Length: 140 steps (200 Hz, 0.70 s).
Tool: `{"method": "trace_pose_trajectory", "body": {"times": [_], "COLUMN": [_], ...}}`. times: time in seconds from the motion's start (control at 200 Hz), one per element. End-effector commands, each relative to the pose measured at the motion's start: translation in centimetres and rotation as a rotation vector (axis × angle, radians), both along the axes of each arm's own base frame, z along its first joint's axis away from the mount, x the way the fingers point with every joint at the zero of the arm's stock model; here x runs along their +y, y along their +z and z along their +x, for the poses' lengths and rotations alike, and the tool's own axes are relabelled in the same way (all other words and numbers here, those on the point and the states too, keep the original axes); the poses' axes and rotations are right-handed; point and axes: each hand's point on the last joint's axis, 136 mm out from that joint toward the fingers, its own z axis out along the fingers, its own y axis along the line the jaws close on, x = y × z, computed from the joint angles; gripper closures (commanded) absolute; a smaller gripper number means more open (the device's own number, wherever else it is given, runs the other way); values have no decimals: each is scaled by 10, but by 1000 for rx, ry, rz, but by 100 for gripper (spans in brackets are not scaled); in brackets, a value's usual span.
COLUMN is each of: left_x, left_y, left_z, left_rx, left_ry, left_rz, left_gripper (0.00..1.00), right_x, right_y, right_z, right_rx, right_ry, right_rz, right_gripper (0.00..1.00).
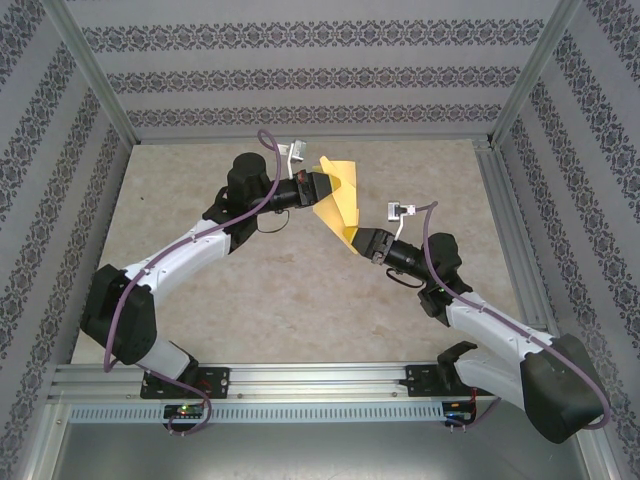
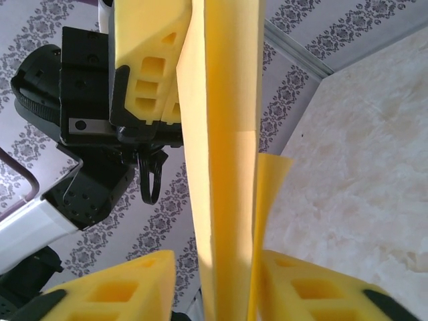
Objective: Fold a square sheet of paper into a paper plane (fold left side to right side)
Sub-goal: Turn over the paper at the center of the table.
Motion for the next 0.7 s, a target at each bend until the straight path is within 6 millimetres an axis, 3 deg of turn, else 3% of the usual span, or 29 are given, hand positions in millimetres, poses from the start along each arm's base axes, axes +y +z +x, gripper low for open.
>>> {"method": "trace_pose_trajectory", "body": {"times": [0.0, 0.095, 0.195, 0.24, 0.33, 0.42, 0.555, 0.639, 0.694], "left_x": [-4, -3, -2, -2, 2, 10, 47, 87, 116], "left_y": [0, 0, -1, -2, -6, -10, -13, -18, -21], "left_z": [-5, -5, -5, -5, -5, -7, -6, -6, -8], "left_rx": [-10, -8, -6, -5, -1, -9, -22, -19, -10], "left_ry": [-18, -15, -13, -11, 11, 37, 153, 286, 389], "left_rz": [-5, 2, 14, 22, 55, 104, 215, 331, 420], "left_gripper": [93, 91, 86, 80, 59, 51, 36, 19, 14], "right_x": [2, 0, -4, -5, -9, -13, -24, -36, -44], "right_y": [8, -2, -8, -11, -17, -23, -41, -56, -67], "right_z": [-2, -1, -1, -1, -1, -1, 0, 0, -2], "right_rx": [-37, -22, -17, -16, -13, -8, 2, 5, -1], "right_ry": [2, -15, -34, -42, -62, -84, -126, -166, -187], "right_rz": [-20, -62, -100, -121, -174, -228, -405, -598, -755], "right_gripper": [70, 80, 83, 86, 89, 93, 96, 97, 98]}}
